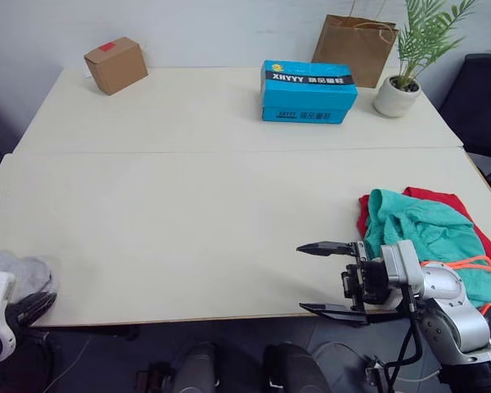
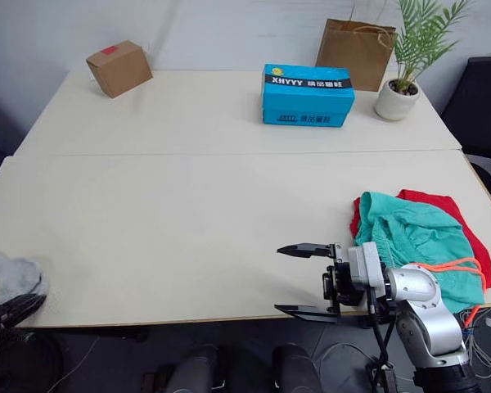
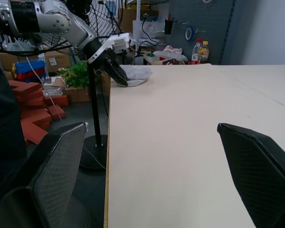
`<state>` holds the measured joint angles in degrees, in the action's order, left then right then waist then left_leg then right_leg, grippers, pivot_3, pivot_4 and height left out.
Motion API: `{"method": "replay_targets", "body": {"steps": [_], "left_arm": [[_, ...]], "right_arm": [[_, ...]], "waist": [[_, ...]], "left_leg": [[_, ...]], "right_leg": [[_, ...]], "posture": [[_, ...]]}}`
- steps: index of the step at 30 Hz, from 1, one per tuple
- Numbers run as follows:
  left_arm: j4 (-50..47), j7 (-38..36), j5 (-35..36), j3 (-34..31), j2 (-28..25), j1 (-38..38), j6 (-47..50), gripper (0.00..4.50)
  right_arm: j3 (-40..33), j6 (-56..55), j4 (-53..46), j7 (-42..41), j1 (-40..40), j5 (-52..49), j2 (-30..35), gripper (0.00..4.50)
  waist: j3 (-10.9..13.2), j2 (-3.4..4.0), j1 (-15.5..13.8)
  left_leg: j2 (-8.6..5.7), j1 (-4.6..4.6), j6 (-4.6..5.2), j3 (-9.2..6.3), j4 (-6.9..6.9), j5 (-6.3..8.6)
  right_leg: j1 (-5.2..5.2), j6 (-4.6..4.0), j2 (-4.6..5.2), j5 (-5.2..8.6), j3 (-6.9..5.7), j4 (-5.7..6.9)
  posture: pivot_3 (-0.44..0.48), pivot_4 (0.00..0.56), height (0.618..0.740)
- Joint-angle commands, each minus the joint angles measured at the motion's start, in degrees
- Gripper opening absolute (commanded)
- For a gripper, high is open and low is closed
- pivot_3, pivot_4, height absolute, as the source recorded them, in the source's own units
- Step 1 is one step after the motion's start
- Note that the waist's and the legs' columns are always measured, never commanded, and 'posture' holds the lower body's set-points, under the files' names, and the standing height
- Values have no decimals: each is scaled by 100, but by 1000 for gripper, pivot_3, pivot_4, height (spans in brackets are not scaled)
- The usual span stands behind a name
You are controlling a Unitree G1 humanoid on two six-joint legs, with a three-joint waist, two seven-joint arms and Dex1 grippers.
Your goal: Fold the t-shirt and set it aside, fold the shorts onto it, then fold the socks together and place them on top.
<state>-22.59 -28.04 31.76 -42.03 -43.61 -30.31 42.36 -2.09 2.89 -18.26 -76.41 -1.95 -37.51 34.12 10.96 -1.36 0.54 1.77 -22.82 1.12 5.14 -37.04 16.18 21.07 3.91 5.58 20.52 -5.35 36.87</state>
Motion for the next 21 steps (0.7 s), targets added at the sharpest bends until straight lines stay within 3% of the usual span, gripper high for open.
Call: {"method": "replay_targets", "body": {"steps": [1,6,8,15,18,21], "left_arm": [[-383,-355,156,422,-176,429,-36,41],[-655,-498,227,1882,-320,1841,254,41],[-567,-509,100,2765,-163,2738,339,41],[657,-721,-610,5086,1126,5153,102,41],[1056,-929,-863,5656,1521,5618,-4,41],[1379,-919,-825,5786,2039,5857,1,41]], "right_arm": [[-115,21,-28,-22,-125,38,202,4500],[-380,113,201,-152,-136,26,593,4500],[-470,139,276,-166,-90,65,759,4500],[-823,263,120,-1,209,106,1063,4500],[-970,372,-77,158,410,88,1142,4500],[-1104,496,-247,369,594,108,1172,4500]], "waist": [[1,2,-34],[4,14,-76],[4,19,-63],[7,28,-75],[8,26,-50],[8,26,-58]], "left_leg": [[-1,0,-13,1,-1,8],[-5,-1,-15,1,-3,5],[-6,0,4,2,-4,-10],[-7,46,-19,14,-2,-22],[-7,44,-20,20,-6,-24],[-5,46,-28,22,-8,-31]], "right_leg": [[0,0,1,0,1,-2],[-4,0,3,0,5,-2],[-9,3,3,-2,4,-3],[-50,25,-11,-13,4,6],[-48,30,-16,-15,8,6],[-48,31,-20,-15,10,8]], "posture": [[0,150,740],[0,150,740],[0,150,740],[0,150,740],[0,150,740],[0,150,740]]}}
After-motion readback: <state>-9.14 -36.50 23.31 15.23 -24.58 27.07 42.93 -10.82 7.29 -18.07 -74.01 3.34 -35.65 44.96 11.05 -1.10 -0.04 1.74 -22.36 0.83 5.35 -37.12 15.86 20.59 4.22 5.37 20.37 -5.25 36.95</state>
